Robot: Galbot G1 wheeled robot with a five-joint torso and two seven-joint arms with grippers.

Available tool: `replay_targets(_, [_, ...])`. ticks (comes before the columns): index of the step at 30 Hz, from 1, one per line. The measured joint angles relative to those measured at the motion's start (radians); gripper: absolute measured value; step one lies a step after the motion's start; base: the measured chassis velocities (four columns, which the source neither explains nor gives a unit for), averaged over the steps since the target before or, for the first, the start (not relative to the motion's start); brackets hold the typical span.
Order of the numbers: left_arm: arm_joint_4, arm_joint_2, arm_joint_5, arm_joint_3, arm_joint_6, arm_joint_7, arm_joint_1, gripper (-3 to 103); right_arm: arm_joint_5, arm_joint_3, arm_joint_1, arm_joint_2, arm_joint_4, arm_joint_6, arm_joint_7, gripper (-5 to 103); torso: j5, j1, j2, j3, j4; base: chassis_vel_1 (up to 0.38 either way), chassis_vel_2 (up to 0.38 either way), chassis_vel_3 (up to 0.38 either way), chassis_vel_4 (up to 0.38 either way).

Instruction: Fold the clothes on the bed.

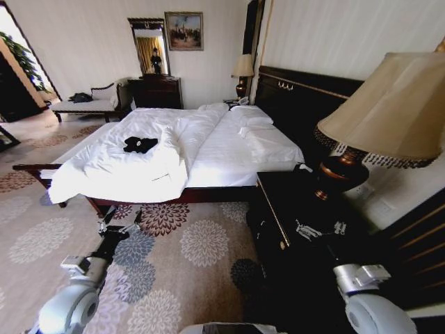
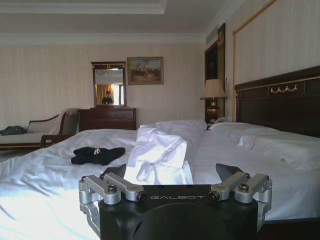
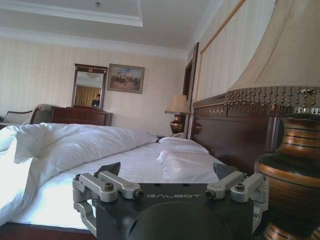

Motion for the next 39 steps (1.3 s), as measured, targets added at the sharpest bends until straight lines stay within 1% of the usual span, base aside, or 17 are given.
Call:
replay_targets(18, [0.003,0.007,0.001,0.023,0.013,-0.012,-0.024,100,0.0,-0.012,0.015,-0.001,-0.018,0.008,-0.009,100,0.0,0.0,0.0,0.0,0.0,-0.006,0.005,0.006,-0.005])
replay_targets(29, [0.007,0.002,0.009,0.028,0.014,-0.012,-0.025,100,-0.008,-0.018,0.018,0.006,-0.03,0.01,-0.017,100,0.0,0.0,0.0,0.0,0.0,-0.064,0.076,0.071,-0.079])
replay_targets(31, [0.006,0.001,0.01,0.028,0.013,-0.012,-0.023,100,-0.01,-0.022,0.021,0.008,-0.035,0.024,-0.021,100,-0.0001,0.0,0.0,0.0,0.0,-0.08,0.067,0.065,-0.071])
replay_targets(36, [0.006,-0.003,0.011,0.026,0.009,-0.012,-0.014,100,-0.012,-0.027,0.022,0.013,-0.043,0.03,-0.023,100,0.0,0.0,0.0,0.0,0.0,-0.105,0.082,0.102,-0.095])
replay_targets(39, [0.006,-0.004,0.011,0.025,0.007,-0.01,-0.011,100,0.011,-0.032,0.023,0.019,-0.045,0.027,-0.02,100,0.0,0.0,0.0,0.0,0.0,-0.169,0.11,0.156,-0.139])
